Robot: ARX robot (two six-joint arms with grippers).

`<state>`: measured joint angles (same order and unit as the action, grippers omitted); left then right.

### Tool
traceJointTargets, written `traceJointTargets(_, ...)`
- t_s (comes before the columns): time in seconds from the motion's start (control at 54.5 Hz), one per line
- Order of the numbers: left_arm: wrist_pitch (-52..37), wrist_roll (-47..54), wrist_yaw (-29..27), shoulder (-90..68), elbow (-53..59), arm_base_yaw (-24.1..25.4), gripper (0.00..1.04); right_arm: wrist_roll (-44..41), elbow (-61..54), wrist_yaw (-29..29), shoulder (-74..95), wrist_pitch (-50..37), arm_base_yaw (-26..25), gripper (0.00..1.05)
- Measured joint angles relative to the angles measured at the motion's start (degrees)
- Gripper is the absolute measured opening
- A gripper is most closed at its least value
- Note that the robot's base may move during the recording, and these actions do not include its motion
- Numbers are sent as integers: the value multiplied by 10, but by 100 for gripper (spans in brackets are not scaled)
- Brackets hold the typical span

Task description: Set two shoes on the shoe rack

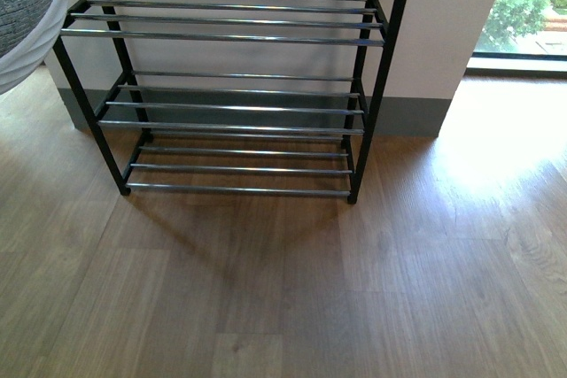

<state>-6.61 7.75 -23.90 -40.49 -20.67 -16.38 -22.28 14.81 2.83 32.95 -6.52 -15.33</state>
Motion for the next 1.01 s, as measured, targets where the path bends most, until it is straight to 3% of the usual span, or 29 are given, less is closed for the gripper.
traceJointTargets(1.008, 0, 0, 7, 0, 0, -1, 2, 0, -1, -2, -1, 0, 0, 1)
